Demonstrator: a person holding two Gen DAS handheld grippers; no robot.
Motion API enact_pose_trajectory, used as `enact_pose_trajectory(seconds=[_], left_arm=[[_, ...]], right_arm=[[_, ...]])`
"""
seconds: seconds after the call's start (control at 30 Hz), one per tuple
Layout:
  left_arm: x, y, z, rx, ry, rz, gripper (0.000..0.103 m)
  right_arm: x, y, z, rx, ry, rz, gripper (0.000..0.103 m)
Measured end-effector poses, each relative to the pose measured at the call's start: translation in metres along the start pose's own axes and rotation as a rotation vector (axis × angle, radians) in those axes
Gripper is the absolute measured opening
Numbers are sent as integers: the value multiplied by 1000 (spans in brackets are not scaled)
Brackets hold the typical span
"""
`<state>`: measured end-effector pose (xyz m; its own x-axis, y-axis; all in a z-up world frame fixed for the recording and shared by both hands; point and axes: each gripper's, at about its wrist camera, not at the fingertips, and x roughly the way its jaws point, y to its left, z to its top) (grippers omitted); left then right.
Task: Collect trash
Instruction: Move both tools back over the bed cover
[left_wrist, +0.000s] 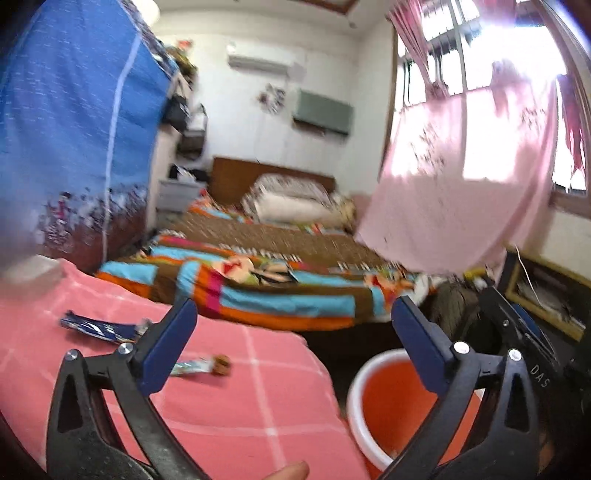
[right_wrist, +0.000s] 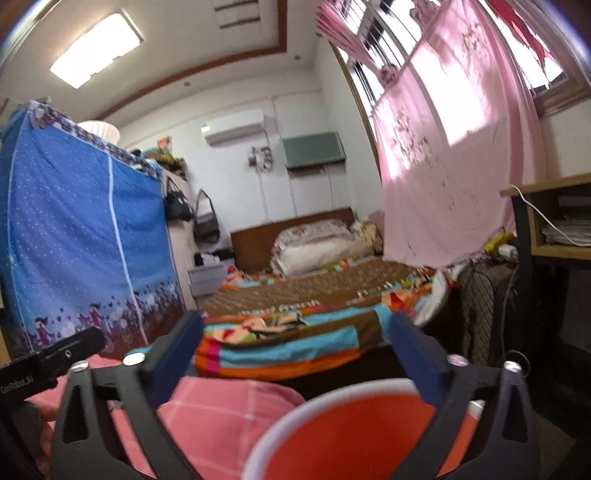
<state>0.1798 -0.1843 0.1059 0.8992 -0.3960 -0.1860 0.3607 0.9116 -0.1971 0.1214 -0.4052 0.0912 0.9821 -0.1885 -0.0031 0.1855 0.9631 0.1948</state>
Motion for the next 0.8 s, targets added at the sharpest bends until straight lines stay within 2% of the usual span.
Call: enact_pose_trajectory(seconds=[0.2,0.4,0.67,0.8], left_arm=[[-22,29,1,38,-61,109,103],[-42,67,3,30,-112,204,103],[-61,114,3,58,-149,316,103],[-60,131,3,66,-147,349,103]], right_arm=[[-4,31,1,-4,-84,88,103],[-2,60,-1,-3,-143,160,103],[14,110,-14,-34,-133,232,103],[21,133,-23,-78,-122,271,103]])
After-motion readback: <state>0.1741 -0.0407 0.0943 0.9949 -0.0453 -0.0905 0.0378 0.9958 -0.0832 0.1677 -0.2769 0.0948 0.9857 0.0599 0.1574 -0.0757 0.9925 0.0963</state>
